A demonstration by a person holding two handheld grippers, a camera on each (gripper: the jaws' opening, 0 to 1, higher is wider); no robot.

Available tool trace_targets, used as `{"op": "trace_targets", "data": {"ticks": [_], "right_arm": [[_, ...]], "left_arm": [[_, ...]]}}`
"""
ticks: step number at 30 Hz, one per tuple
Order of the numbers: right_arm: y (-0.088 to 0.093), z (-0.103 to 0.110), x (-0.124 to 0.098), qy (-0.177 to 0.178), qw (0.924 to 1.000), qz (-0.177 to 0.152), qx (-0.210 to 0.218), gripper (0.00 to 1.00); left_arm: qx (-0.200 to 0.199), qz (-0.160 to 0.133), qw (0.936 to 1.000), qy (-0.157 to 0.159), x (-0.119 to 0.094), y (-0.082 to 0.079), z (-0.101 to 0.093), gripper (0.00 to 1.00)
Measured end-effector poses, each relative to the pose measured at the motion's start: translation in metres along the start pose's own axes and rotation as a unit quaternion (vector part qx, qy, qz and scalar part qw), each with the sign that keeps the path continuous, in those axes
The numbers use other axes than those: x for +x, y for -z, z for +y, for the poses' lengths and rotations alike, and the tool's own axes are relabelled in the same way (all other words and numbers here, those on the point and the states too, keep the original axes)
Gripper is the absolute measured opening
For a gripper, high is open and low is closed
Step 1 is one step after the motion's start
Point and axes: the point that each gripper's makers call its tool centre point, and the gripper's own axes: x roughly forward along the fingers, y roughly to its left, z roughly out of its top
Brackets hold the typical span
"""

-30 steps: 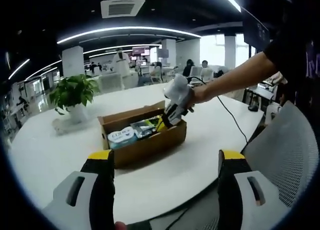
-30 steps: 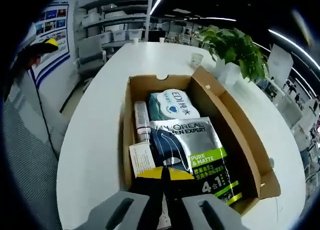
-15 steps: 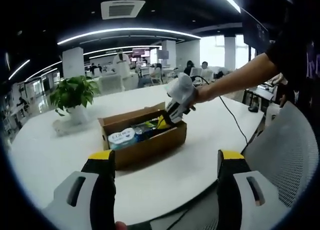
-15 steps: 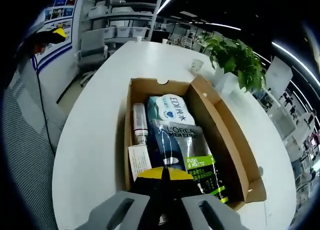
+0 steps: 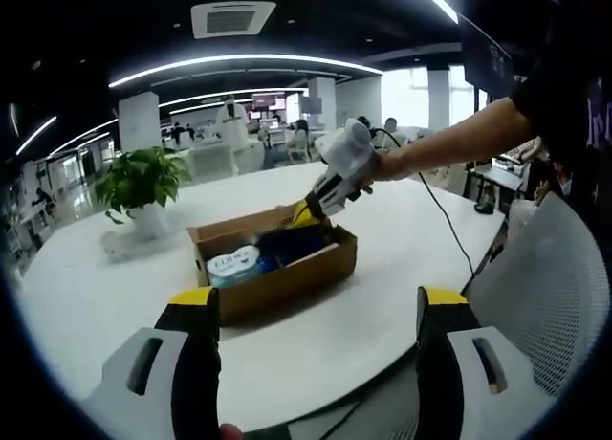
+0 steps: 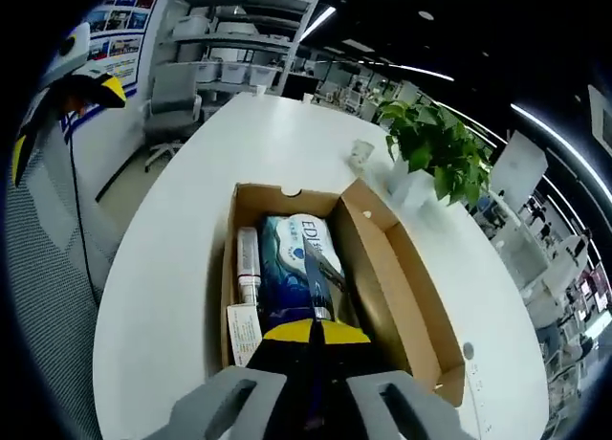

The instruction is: Operate the shoe box by opening the lid, removing the specified soft item, and placing it in the target area until the item is outside and the box remains undamaged.

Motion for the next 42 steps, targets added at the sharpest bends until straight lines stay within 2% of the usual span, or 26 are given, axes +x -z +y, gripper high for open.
{"op": "trace_targets", "data": {"ticks": [15, 24, 26, 27, 29, 42], "right_arm": [[-0.023, -0.016, -0.026, 0.009, 0.9993, -0.027, 0.022, 0.0], [-0.036, -0.018, -0.041, 0.012, 0.9988, -0.042, 0.024, 0.0], [-0.038, -0.019, -0.044, 0.009, 0.9986, -0.046, 0.025, 0.0], [-0.043, -0.016, -0.045, 0.001, 0.9973, -0.057, 0.045, 0.0], [-0.046, -0.017, -0.05, -0.001, 0.9968, -0.059, 0.054, 0.0], [-0.057, -0.015, -0.074, -0.012, 0.9963, -0.068, 0.051, 0.0]], "left_arm": [[-0.001, -0.003, 1.0, 0.005, 0.001, 0.0, -0.002, 0.83], [-0.003, -0.002, 0.9999, 0.01, 0.0, 0.0, -0.005, 0.83], [-0.004, -0.002, 0.9999, 0.01, 0.0, 0.0, -0.005, 0.83], [-0.004, -0.003, 0.9999, 0.01, 0.0, 0.0, -0.005, 0.83], [-0.004, -0.003, 0.9999, 0.012, 0.0, 0.0, -0.005, 0.83], [-0.011, -0.008, 0.9998, 0.014, 0.0, -0.001, -0.004, 0.83]]}}
